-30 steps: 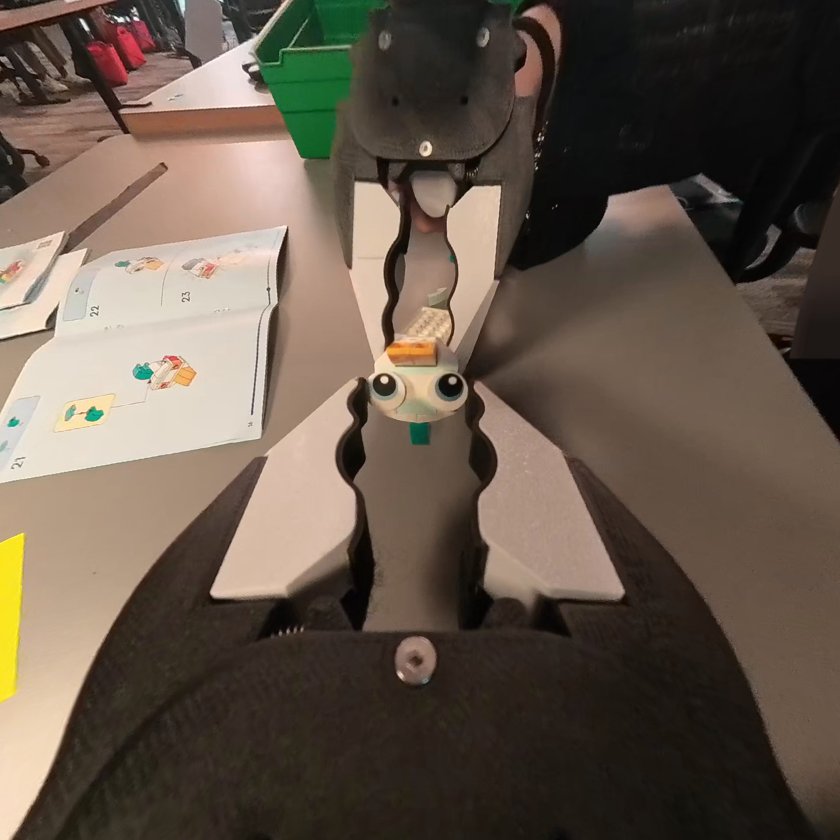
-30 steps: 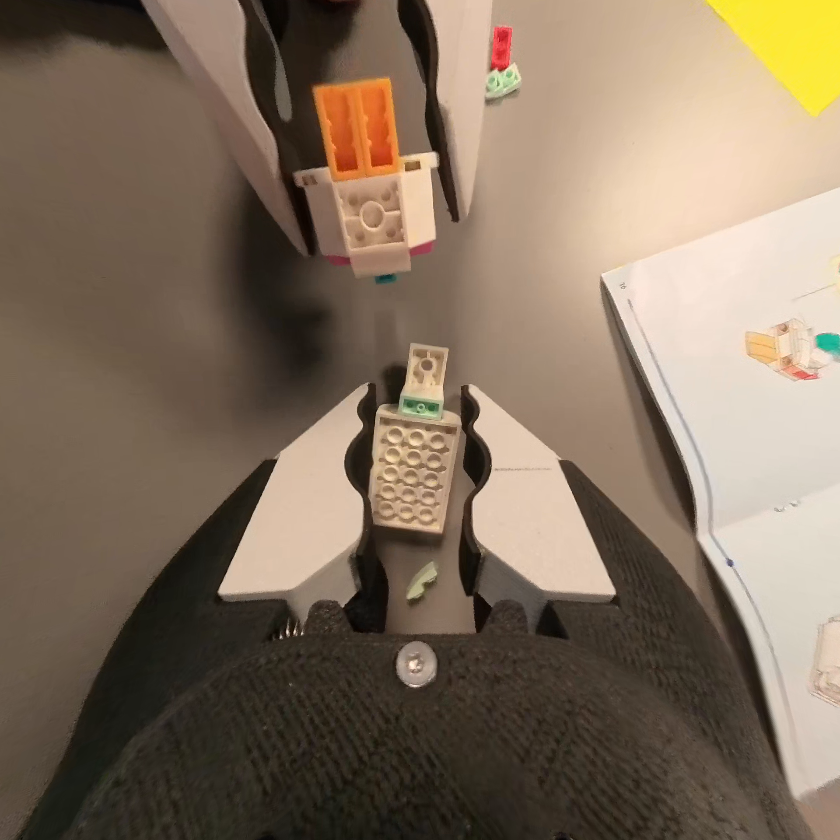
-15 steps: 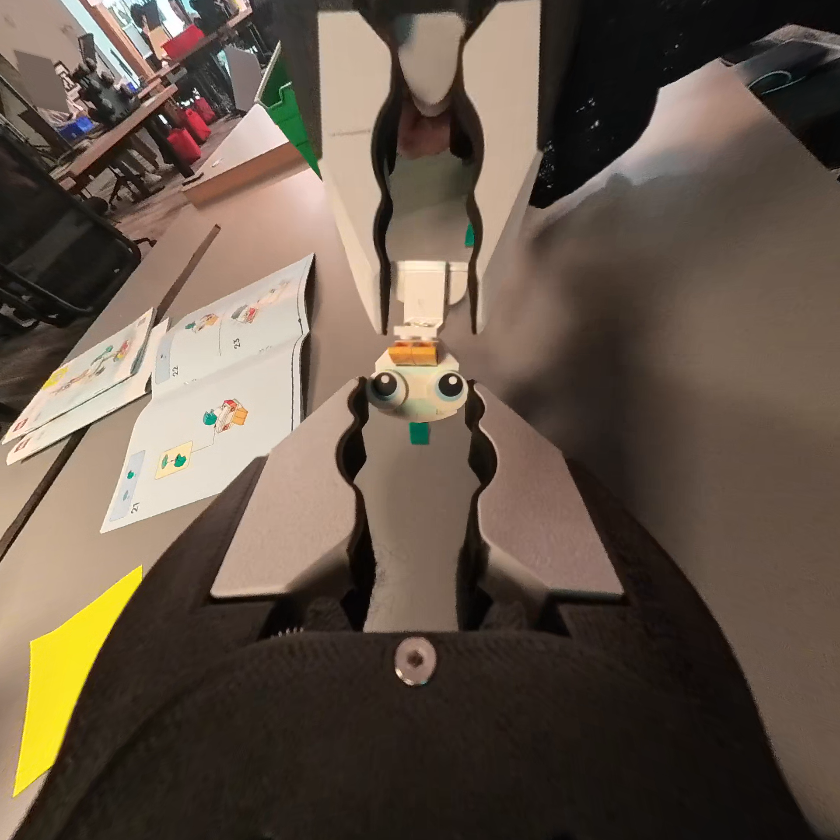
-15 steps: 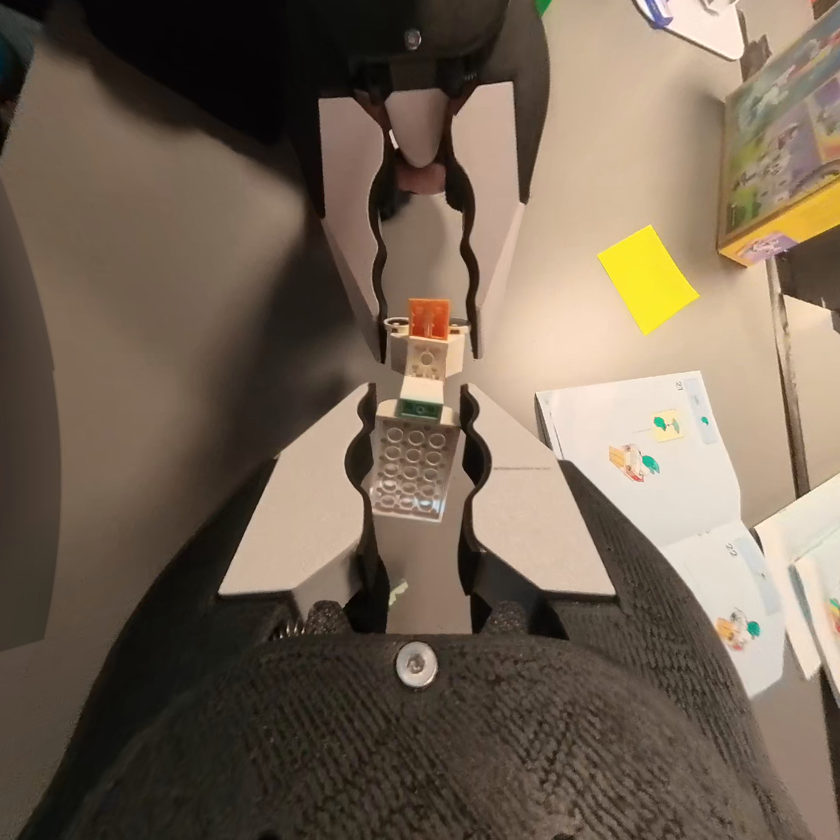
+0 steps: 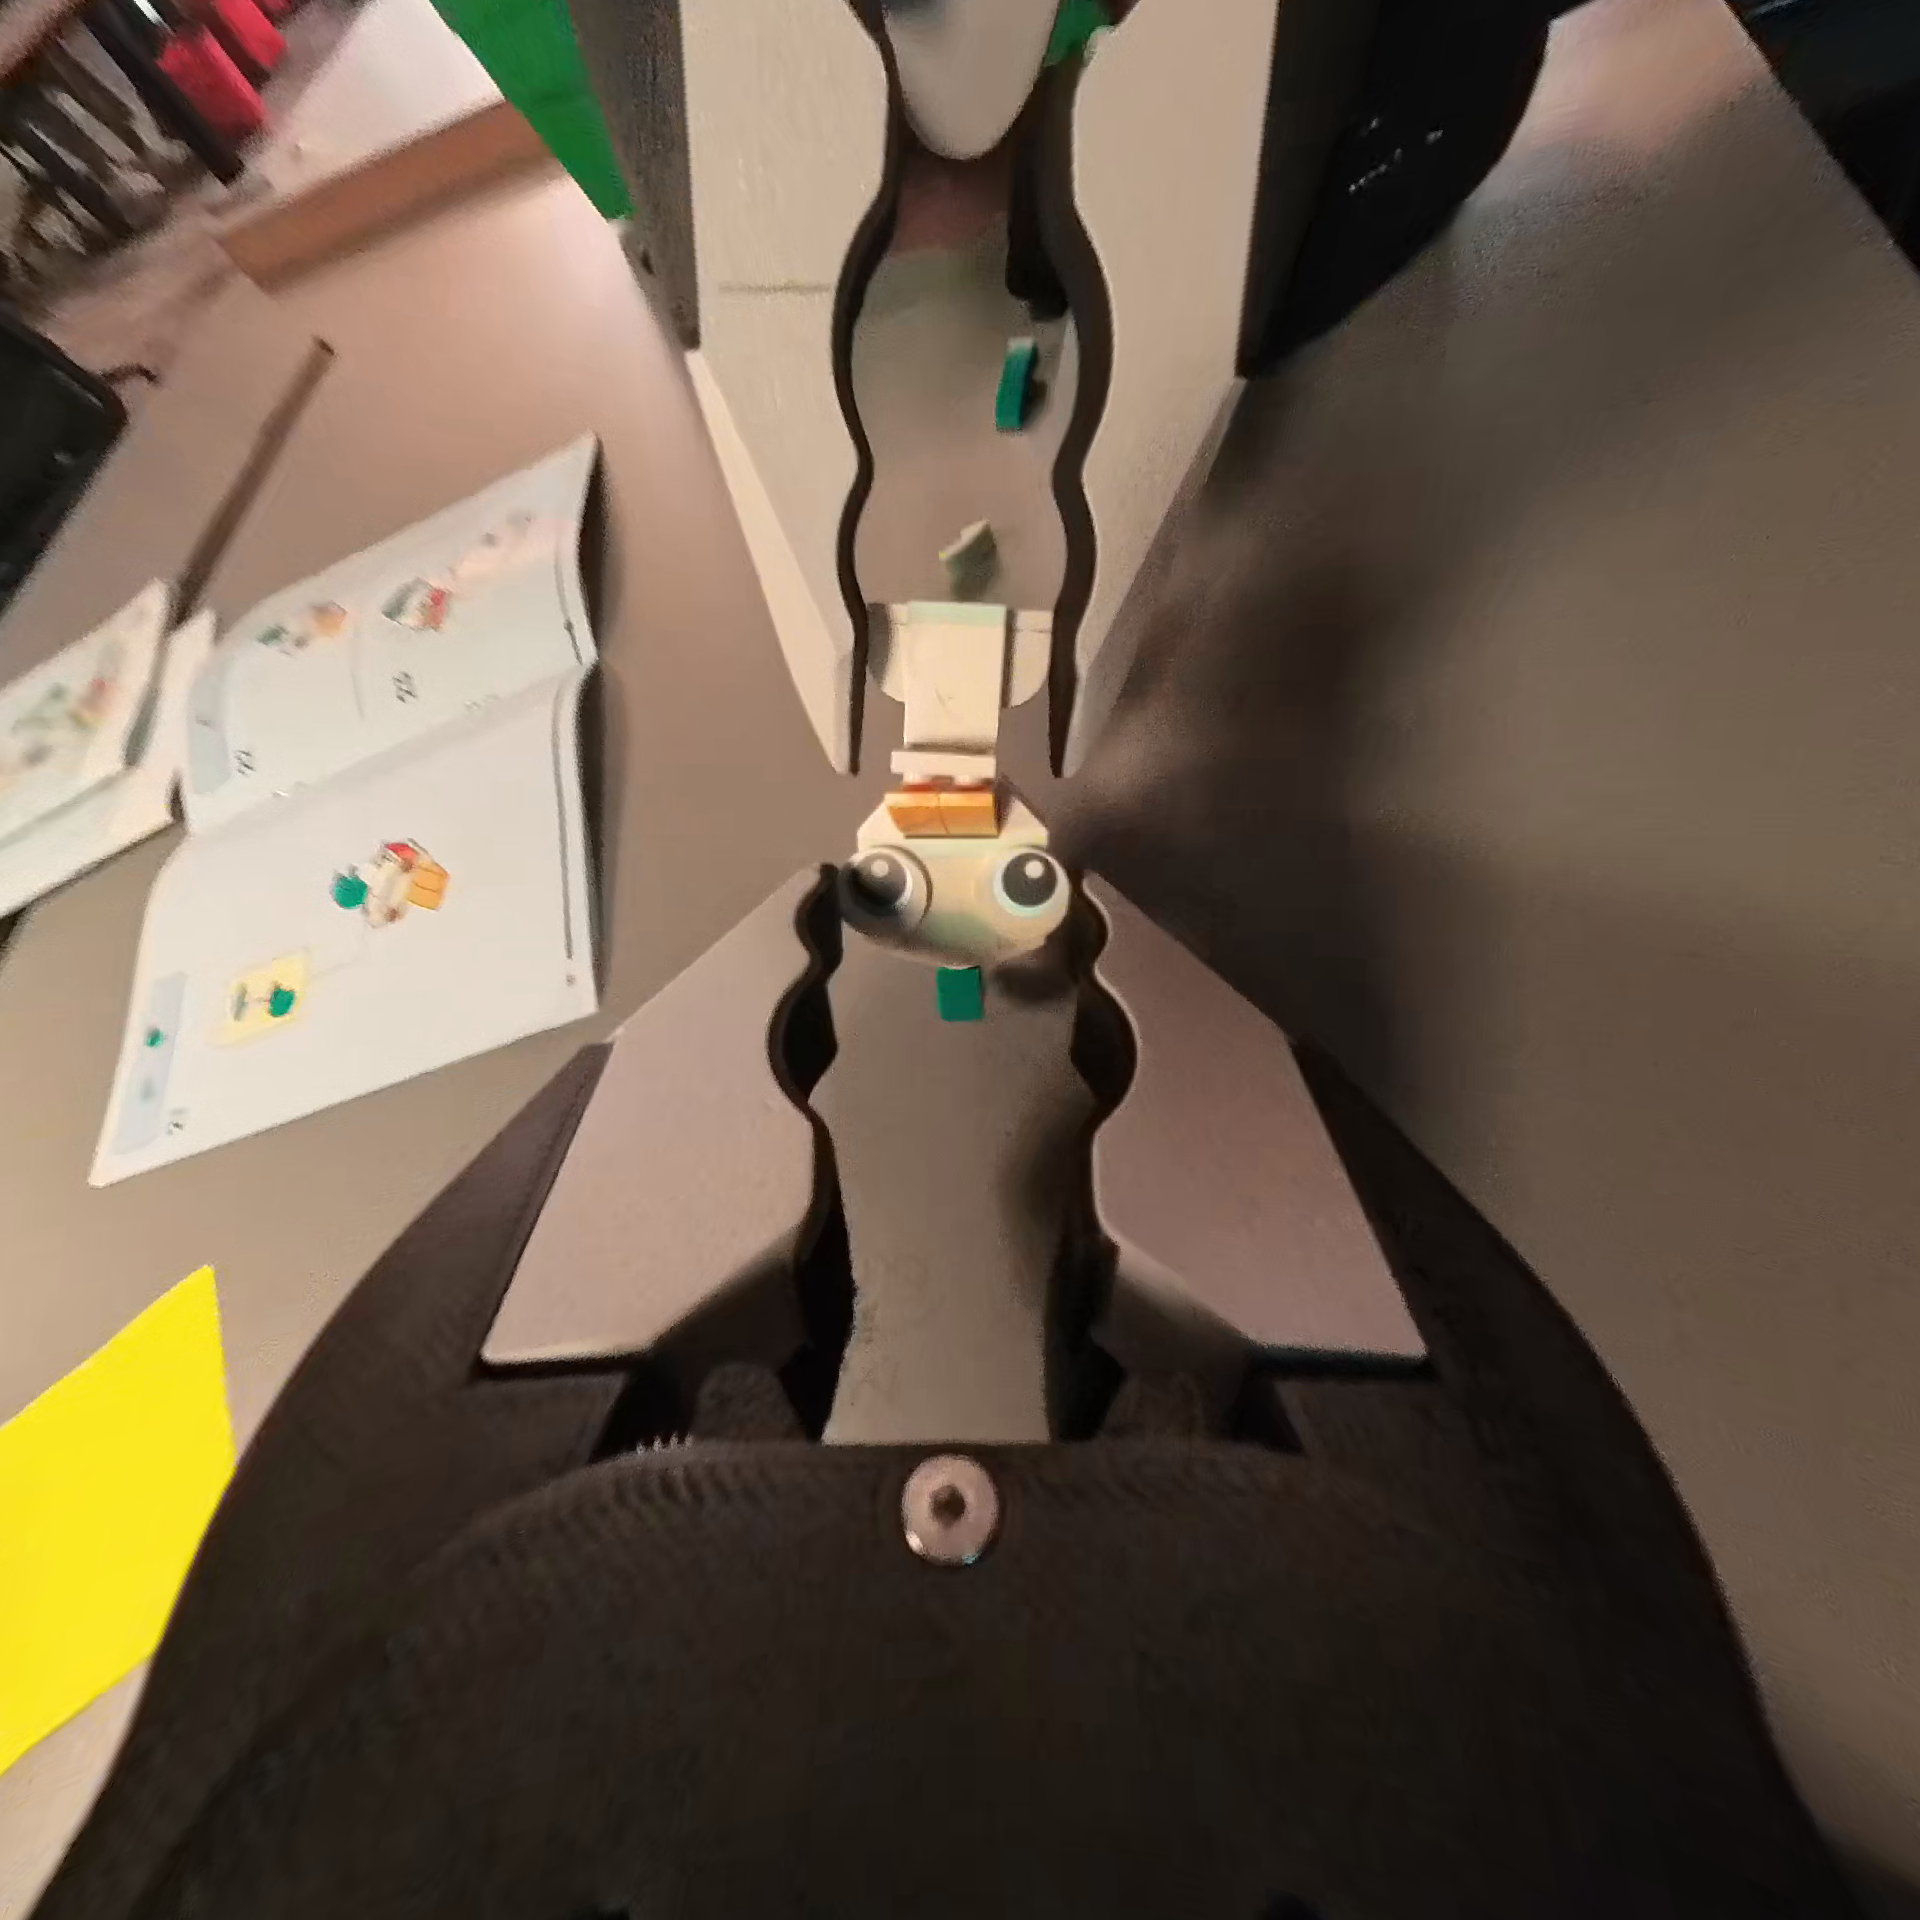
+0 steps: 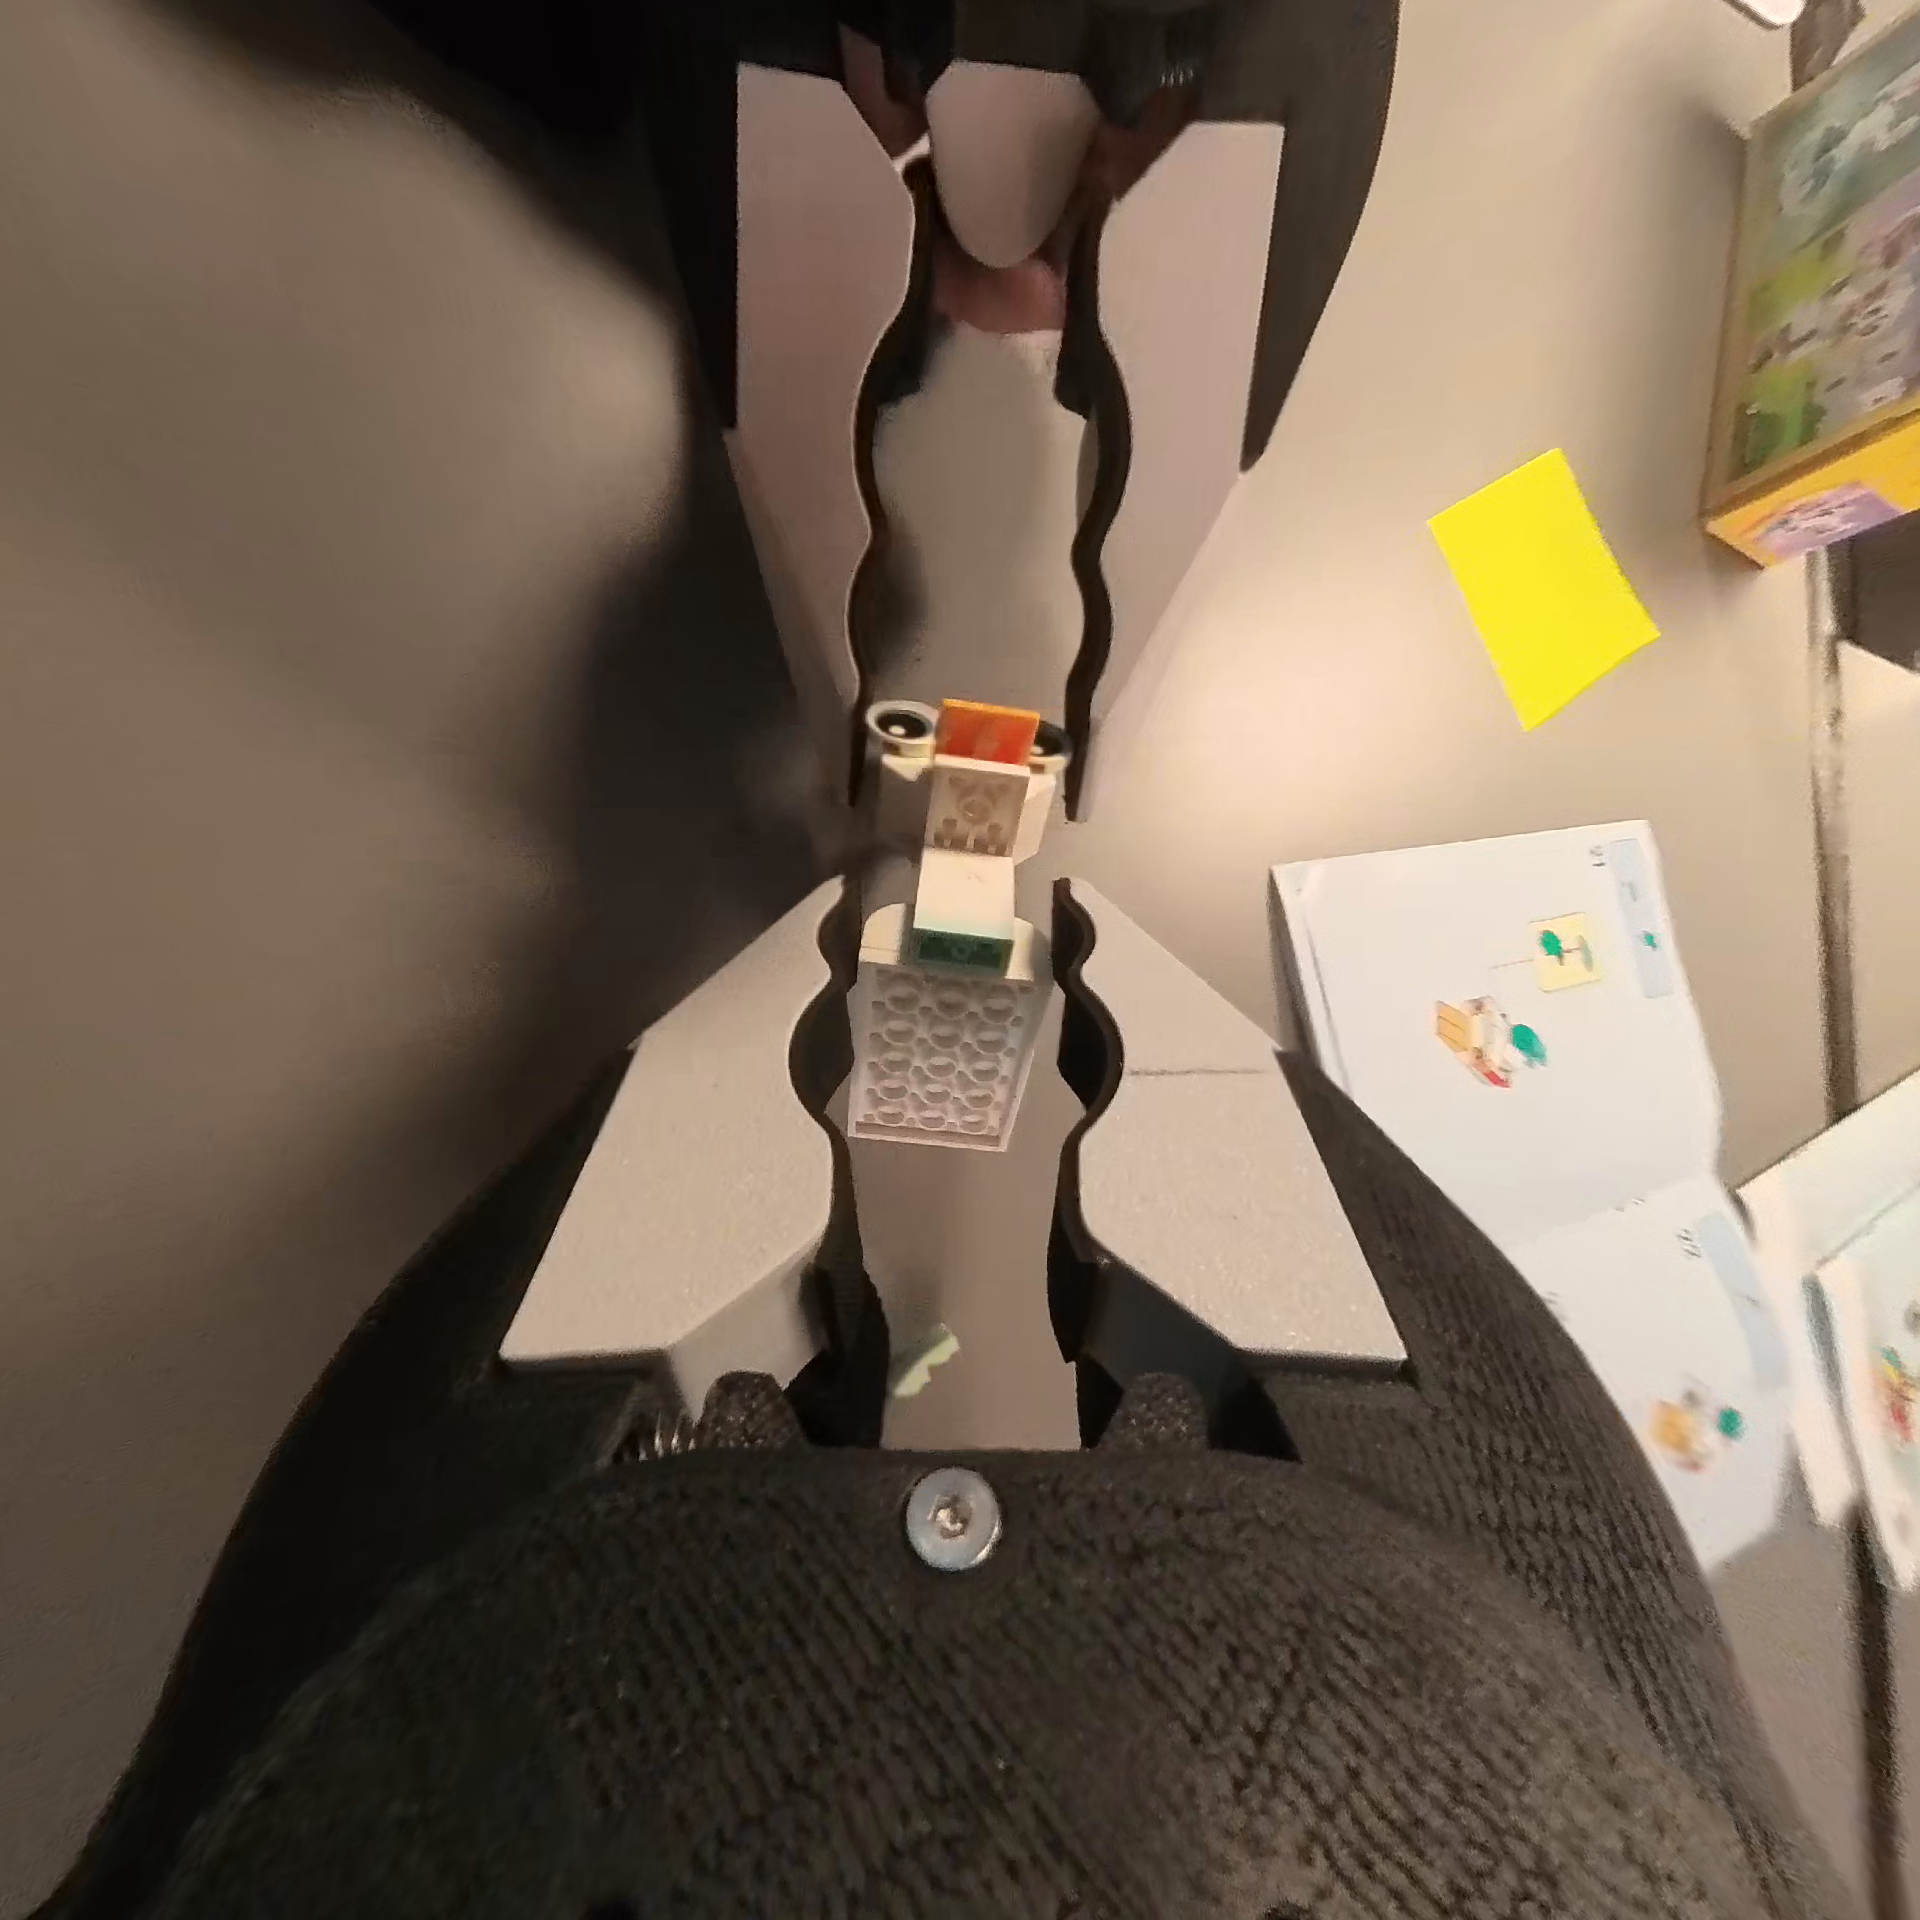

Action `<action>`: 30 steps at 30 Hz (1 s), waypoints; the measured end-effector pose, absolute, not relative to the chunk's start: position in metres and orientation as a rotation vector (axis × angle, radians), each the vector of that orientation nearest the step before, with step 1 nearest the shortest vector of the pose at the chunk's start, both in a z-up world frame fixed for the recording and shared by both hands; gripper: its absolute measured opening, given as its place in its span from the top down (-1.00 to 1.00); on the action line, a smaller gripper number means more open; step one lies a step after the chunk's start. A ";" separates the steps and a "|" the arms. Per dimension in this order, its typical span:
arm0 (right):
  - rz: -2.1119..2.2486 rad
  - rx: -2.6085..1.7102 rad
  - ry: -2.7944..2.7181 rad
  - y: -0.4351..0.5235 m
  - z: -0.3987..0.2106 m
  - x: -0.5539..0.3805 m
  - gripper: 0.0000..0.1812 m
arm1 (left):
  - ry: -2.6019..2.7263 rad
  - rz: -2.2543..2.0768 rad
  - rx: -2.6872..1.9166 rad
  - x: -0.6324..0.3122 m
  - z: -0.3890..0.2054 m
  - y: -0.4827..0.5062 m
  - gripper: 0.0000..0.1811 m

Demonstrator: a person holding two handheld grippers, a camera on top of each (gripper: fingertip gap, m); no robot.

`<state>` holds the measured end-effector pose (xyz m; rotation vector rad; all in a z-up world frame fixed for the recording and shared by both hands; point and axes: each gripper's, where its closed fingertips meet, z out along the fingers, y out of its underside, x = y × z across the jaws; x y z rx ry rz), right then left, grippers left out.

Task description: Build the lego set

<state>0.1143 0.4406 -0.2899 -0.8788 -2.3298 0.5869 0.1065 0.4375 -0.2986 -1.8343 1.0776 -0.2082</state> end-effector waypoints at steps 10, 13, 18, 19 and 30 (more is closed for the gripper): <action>1.063 -1.075 -2.245 0.433 -0.297 0.117 0.61 | 0.996 -0.378 -2.042 0.106 -0.303 0.432 0.53; 1.122 -1.087 -2.227 0.433 -0.296 0.118 0.61 | 0.990 -0.406 -2.082 0.108 -0.305 0.432 0.53; 1.113 -1.085 -2.224 0.436 -0.296 0.118 0.61 | 0.987 -0.433 -2.096 0.111 -0.305 0.432 0.54; 1.107 -1.078 -2.226 0.436 -0.296 0.118 0.61 | 0.992 -0.436 -2.090 0.112 -0.305 0.431 0.53; 1.056 -1.032 -2.286 0.434 -0.299 0.122 0.61 | 0.990 -0.500 -2.044 0.118 -0.305 0.429 0.53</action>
